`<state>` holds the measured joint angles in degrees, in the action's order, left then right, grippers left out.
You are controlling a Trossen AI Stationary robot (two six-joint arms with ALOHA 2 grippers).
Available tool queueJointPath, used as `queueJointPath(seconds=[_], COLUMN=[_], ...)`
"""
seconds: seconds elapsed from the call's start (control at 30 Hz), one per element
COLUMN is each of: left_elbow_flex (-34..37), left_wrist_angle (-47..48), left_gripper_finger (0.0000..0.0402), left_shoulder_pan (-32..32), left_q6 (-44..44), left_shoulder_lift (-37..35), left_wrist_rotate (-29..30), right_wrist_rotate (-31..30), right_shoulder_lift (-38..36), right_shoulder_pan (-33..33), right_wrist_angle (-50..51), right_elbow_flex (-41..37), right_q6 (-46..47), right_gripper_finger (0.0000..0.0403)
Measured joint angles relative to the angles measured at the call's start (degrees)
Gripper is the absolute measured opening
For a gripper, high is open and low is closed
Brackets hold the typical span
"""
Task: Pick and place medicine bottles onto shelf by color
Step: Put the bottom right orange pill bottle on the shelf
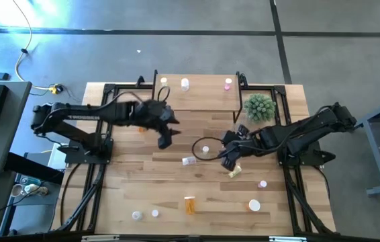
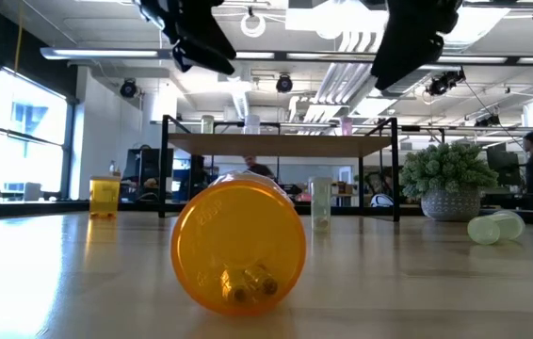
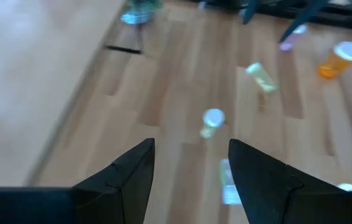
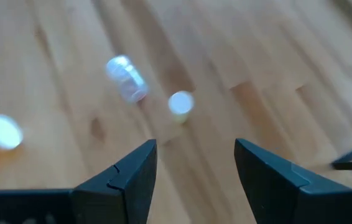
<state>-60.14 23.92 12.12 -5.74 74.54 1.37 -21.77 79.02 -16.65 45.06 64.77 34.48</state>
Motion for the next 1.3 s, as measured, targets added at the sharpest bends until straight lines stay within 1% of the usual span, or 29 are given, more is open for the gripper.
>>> queueJointPath(seconds=[0.1,0.2,0.4,0.53,0.63,0.8,0.87,1.0,1.13,1.3], left_elbow_flex=[5.2,8.6,11.6,11.7,11.7,11.7,11.7,11.7,11.7,11.7], left_wrist_angle=[-6.0,-10.4,-15.9,-16.4,-16.5,-16.5,-16.5,-16.5,-17.8,-19.2], left_gripper_finger=[0.0195,0.0195,0.0195,0.0195,0.0195,0.0195,0.0195,0.0195,0.0195,0.0195], left_shoulder_pan=[-2.3,-4.4,-9.2,-12.9,-15.2,-17.3,-17.6,-17.9,-17.9,-17.9], left_q6=[-1.9,-3.3,-5.9,-6.2,-6.3,-6.3,-6.7,-7.6,-7.7,-7.7], left_shoulder_lift=[-1.5,-2.2,-2.2,-2.2,-2.2,-2.2,-2.2,-2.2,-2.2,-2.2], left_wrist_rotate=[0.9,1.5,1.6,3.9,6.0,8.1,8.9,10.3,10.4,10.8], right_wrist_rotate=[2.5,4.3,4.4,4.8,6.3,9.0,11.2,11.0,10.6,8.0], right_shoulder_lift=[0.0,0.0,0.0,0.0,0.0,0.0,0.0,0.1,0.1,0.6], right_shoulder_pan=[-1.6,-3.9,-8.6,-11.4,-12.7,-15.6,-17.0,-20.9,-24.9,-29.9], right_wrist_angle=[0.6,2.2,4.0,4.0,4.0,4.4,5.8,9.5,11.6,12.0], right_elbow_flex=[0.0,0.0,0.0,0.0,0.0,0.0,0.0,0.0,0.0,0.0], right_q6=[0.3,3.2,11.9,14.6,17.9,23.3,27.2,35.1,44.2,56.2], right_gripper_finger=[0.0206,0.0206,0.0206,0.021,0.0225,0.027,0.0288,0.0312,0.0316,0.0317])
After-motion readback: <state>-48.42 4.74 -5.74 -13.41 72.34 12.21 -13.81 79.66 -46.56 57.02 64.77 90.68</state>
